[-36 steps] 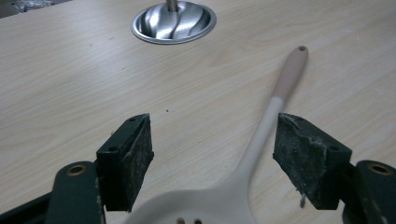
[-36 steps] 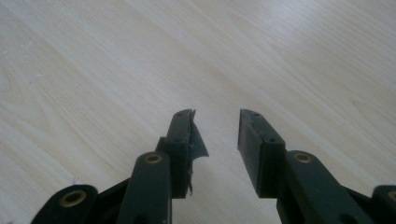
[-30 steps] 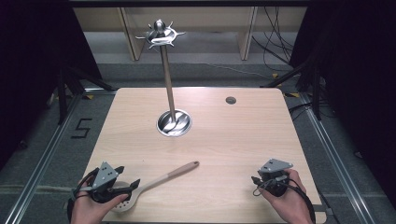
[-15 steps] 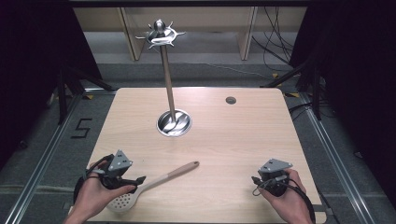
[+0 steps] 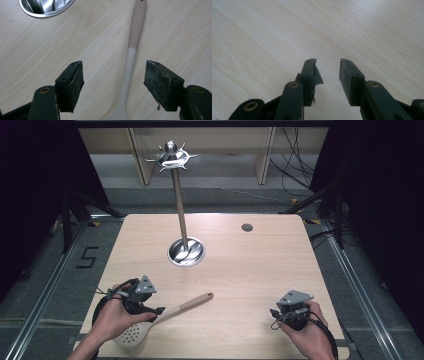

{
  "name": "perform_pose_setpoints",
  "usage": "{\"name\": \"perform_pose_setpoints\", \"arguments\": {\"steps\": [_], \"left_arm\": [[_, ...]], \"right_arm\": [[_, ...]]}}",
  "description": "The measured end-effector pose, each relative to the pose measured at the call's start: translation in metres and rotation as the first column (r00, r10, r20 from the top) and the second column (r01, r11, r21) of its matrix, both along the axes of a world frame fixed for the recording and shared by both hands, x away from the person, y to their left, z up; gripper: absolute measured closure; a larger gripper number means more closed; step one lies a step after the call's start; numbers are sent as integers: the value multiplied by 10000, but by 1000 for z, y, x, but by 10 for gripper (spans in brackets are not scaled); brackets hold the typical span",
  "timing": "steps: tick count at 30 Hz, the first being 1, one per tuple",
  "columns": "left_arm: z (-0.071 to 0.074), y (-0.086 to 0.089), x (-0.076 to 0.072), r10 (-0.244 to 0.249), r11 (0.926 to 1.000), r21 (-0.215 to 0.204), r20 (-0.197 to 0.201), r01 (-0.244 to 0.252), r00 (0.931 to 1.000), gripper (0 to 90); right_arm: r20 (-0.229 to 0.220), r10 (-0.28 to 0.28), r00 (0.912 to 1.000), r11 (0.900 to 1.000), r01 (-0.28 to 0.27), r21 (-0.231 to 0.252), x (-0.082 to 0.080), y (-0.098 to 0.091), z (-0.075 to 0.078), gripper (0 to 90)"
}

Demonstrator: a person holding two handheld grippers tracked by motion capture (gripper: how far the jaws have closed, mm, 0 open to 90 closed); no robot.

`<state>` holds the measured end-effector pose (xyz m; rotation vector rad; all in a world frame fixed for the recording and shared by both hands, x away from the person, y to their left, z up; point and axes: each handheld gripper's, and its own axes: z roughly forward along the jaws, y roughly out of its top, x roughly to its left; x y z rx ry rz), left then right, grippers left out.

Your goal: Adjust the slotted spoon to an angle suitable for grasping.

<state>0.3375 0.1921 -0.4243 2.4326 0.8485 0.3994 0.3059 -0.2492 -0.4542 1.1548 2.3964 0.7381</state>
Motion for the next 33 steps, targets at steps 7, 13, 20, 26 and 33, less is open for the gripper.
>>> {"name": "perform_pose_setpoints", "arguments": {"steps": [7,13,20,26,33], "left_arm": [[-1,-9,6,-81,9997,213,-350,89,9994,315],[1,-20,14,-279,9982,513,-774,319,9966,331],[0,-33,22,-589,9943,811,-1168,686,9914,345],[-1,-43,30,-819,9891,1101,-1398,977,9868,356],[-3,-54,37,-1005,9816,1436,-1708,1256,9802,367]], "right_arm": [[40,29,10000,10000,-29,-11,1,0,0,660],[131,133,9998,9999,-132,-64,2,0,-1,660],[60,141,9999,9999,-141,-54,3,0,-1,660],[-73,9,10000,10000,-9,49,2,1,0,660],[-57,5,10000,10000,-5,38,2,1,0,661]]}}
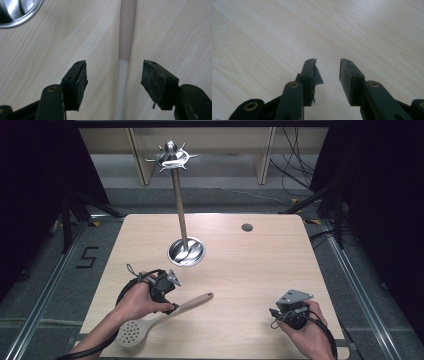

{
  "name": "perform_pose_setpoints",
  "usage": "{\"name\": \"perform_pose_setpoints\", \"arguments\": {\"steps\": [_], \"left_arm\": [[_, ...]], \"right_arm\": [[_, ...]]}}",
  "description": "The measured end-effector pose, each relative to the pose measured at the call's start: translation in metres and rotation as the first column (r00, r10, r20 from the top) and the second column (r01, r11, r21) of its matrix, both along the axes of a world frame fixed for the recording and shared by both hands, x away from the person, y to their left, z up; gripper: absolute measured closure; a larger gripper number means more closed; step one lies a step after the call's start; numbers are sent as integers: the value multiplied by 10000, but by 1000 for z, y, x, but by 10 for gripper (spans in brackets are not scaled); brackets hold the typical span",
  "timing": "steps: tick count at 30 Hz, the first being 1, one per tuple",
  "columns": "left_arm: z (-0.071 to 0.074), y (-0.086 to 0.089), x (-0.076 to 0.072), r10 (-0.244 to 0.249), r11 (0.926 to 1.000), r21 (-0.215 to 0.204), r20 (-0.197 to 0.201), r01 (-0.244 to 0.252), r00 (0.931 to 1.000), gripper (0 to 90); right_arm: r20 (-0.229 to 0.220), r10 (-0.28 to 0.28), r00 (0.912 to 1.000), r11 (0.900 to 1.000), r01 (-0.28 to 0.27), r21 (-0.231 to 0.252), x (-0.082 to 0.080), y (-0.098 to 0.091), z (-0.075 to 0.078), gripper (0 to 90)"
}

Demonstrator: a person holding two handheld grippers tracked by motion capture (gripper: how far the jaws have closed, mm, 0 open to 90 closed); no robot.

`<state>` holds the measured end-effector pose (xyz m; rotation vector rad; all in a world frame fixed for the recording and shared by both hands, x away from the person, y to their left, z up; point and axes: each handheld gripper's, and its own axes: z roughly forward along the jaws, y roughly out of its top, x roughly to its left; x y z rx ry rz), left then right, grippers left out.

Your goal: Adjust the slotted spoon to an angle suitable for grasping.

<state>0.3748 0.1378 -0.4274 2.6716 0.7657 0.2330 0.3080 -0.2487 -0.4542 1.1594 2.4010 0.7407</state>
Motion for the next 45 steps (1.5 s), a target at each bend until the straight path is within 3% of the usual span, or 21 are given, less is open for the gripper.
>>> {"name": "perform_pose_setpoints", "arguments": {"steps": [10,21,25,26,36,45], "left_arm": [[-3,-13,8,-132,9994,324,-546,150,9984,388],[-5,-27,18,-235,9973,661,-1229,318,9921,420],[-5,-33,22,-481,9935,961,-1387,618,9892,427],[-4,-34,24,-738,9877,1257,-1489,929,9861,428],[-9,-48,31,-558,9872,1365,-1877,823,9806,459],[-19,-59,33,-663,9785,1765,-2190,1064,9735,475]], "right_arm": [[3,-57,10000,10000,57,15,-1,-1,0,660],[-3,-64,10000,10000,64,13,-2,-2,0,660],[-3,-49,10000,10000,49,11,-2,-1,0,661],[-8,-49,10000,10000,49,14,-2,-1,0,660],[36,-43,10000,10000,43,21,-2,-1,0,660],[3,-33,10000,10000,33,16,-2,-1,0,660]]}}
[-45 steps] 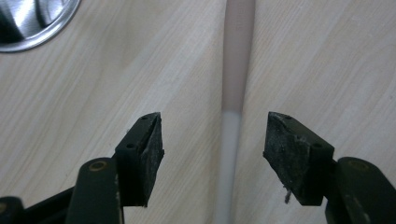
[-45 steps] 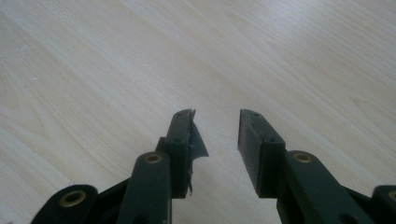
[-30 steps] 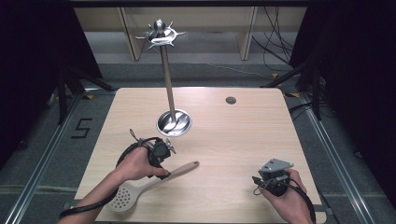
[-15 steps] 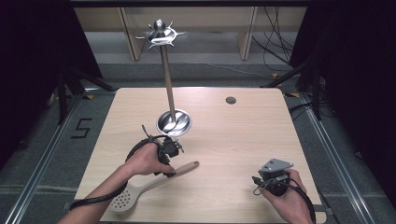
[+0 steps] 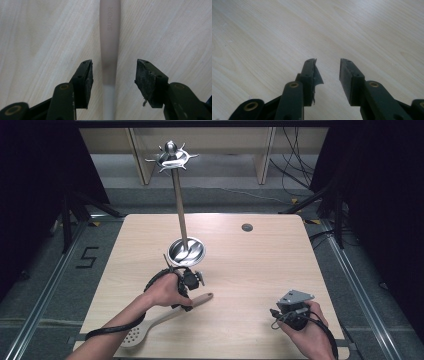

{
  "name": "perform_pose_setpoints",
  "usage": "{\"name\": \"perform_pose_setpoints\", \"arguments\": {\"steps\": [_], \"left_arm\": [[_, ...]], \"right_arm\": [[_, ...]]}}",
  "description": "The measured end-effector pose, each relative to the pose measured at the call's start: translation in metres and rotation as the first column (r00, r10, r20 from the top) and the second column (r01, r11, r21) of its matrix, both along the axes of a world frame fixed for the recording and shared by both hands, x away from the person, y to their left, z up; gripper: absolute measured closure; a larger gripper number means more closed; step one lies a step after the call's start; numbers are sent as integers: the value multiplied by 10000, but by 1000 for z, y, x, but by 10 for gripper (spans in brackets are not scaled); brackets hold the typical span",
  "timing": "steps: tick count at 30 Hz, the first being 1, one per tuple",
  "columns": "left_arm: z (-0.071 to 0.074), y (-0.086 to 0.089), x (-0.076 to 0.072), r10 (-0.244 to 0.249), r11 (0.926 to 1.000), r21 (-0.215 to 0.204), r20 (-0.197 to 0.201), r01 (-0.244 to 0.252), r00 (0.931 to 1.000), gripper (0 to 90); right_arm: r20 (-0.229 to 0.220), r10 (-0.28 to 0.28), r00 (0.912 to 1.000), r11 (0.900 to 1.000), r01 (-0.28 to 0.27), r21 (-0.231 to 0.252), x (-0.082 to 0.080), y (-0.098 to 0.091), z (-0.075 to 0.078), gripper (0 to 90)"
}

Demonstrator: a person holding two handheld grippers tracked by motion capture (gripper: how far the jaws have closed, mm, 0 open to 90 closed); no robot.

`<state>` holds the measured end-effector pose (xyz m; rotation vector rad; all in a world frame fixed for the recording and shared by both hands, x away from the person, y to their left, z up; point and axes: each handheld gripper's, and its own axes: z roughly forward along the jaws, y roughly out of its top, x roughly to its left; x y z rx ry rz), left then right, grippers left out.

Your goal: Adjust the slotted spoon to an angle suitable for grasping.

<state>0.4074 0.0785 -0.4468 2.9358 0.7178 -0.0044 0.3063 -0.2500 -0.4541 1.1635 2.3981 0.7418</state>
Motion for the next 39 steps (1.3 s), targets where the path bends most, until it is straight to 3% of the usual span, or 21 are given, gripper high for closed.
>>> {"name": "perform_pose_setpoints", "arguments": {"steps": [29,39], "left_arm": [[-17,-9,8,-20,9989,474,-428,41,9991,558],[-23,-9,9,80,9991,429,-590,-55,9982,593]], "right_arm": [[113,132,9998,9999,-131,-84,1,0,-1,660],[115,165,9998,9998,-164,-96,1,0,-1,660]]}}
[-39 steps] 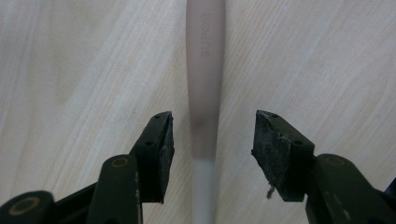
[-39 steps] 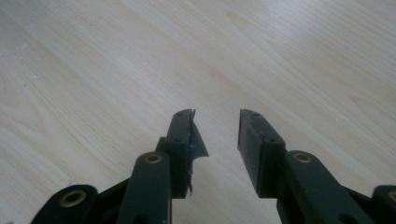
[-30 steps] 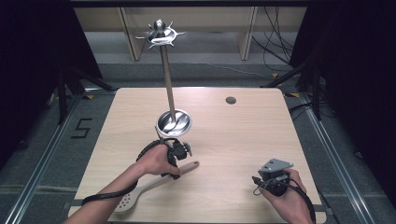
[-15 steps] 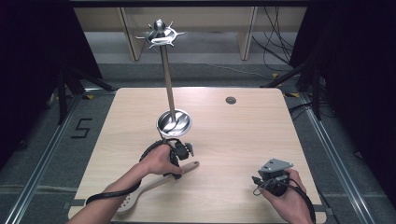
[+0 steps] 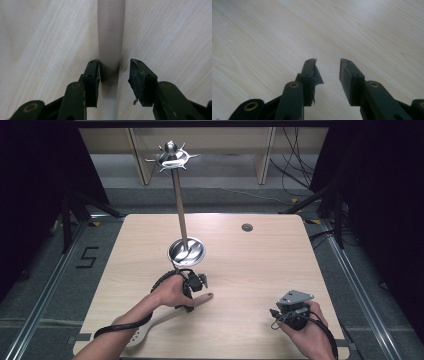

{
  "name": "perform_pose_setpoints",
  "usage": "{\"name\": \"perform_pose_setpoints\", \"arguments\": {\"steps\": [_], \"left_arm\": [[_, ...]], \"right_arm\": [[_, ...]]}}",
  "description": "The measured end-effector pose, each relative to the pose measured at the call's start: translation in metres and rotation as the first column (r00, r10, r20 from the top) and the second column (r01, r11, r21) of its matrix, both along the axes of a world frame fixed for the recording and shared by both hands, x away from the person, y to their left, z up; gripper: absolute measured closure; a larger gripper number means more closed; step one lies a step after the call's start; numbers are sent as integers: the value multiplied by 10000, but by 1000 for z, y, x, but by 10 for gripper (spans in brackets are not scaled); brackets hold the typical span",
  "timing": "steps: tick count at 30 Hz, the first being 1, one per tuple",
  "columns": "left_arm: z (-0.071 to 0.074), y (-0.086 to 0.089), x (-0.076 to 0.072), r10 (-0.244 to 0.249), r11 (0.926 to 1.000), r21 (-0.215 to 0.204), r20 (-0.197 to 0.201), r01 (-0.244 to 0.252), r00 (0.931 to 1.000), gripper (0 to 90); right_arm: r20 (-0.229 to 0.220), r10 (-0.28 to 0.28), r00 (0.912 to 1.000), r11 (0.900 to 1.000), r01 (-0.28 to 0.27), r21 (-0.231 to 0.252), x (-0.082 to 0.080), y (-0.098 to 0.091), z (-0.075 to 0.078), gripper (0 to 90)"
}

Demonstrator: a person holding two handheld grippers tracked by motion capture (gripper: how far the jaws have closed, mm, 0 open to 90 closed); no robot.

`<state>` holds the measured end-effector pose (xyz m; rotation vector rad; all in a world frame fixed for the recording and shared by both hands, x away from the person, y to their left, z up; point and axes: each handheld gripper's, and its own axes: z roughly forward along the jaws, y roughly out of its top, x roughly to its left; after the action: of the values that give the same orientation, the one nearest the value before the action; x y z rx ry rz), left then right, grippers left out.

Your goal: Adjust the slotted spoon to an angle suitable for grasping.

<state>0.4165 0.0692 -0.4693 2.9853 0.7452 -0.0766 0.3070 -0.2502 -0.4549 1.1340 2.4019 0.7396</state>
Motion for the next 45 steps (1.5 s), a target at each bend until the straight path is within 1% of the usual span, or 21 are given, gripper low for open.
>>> {"name": "perform_pose_setpoints", "arguments": {"steps": [2,3,4,5,7,11,16,17,19,21,25,28,29,30,33,37,40,41,42,43,45], "left_arm": [[-1,1,1,-12,10000,-44,-66,11,10000,600],[-1,1,1,104,9999,-28,-126,-104,9999,604],[-1,1,2,20,10000,-4,-101,-20,9999,610],[-2,1,1,206,9998,-25,-194,-206,9996,613],[-2,2,2,69,10000,-3,-127,-69,9999,629],[-3,1,1,180,9998,54,-201,-179,9996,646],[-7,2,3,21,9998,177,-219,-17,9998,671],[-8,3,2,175,9997,160,-275,-171,9995,694],[-8,4,5,53,9999,141,-238,-50,9997,705],[-8,5,4,277,9996,77,-375,-274,9989,709],[-8,5,4,250,9997,94,-375,-246,9990,714],[-8,4,5,-18,9998,189,-239,23,9997,716],[-8,4,5,-3,9998,188,-212,7,9998,717],[-8,4,3,188,9997,138,-266,-185,9995,717],[-7,5,3,11,9999,119,-73,-10,10000,719],[-7,7,1,-33,10000,26,2,33,10000,719],[-6,8,1,6,10000,-53,129,-6,9999,720],[-6,9,0,89,9999,-113,129,-88,9999,720],[-5,9,-1,192,9997,-139,111,-191,9998,720],[-4,10,0,77,9998,-163,237,-73,9997,720],[-1,12,-1,101,9996,-253,291,-94,9995,720]], "right_arm": [[6,2,10000,10000,-2,-2,0,0,0,660],[8,11,10000,10000,-11,-1,0,0,0,660],[7,22,10000,10000,-22,-8,0,0,0,661],[5,17,10000,10000,-17,-5,0,0,0,661],[21,8,10000,10000,-8,-4,0,0,0,661],[-26,-2,10000,10000,2,26,0,0,0,661],[-109,-65,9999,9999,66,78,0,1,0,662],[-108,-59,9999,10000,60,80,0,1,0,662],[-23,18,10000,10000,-18,28,0,0,0,662],[-86,-46,10000,10000,47,63,0,1,0,662],[7,57,10000,10000,-57,5,1,0,0,662],[8,50,10000,10000,-50,12,1,1,0,662],[-3,39,10000,10000,-39,19,1,1,0,662],[-91,-27,10000,10000,27,78,0,1,0,662],[-106,-33,9999,10000,34,94,0,1,0,662],[-4,50,10000,10000,-50,22,1,1,0,662],[4,36,10000,10000,-36,14,1,1,0,662],[-75,-87,9999,9999,88,116,0,2,-1,662],[22,39,10000,10000,-39,39,1,1,0,662],[-14,45,10000,10000,-45,19,1,1,0,662],[-7,48,10000,10000,-48,16,2,1,0,662]]}}
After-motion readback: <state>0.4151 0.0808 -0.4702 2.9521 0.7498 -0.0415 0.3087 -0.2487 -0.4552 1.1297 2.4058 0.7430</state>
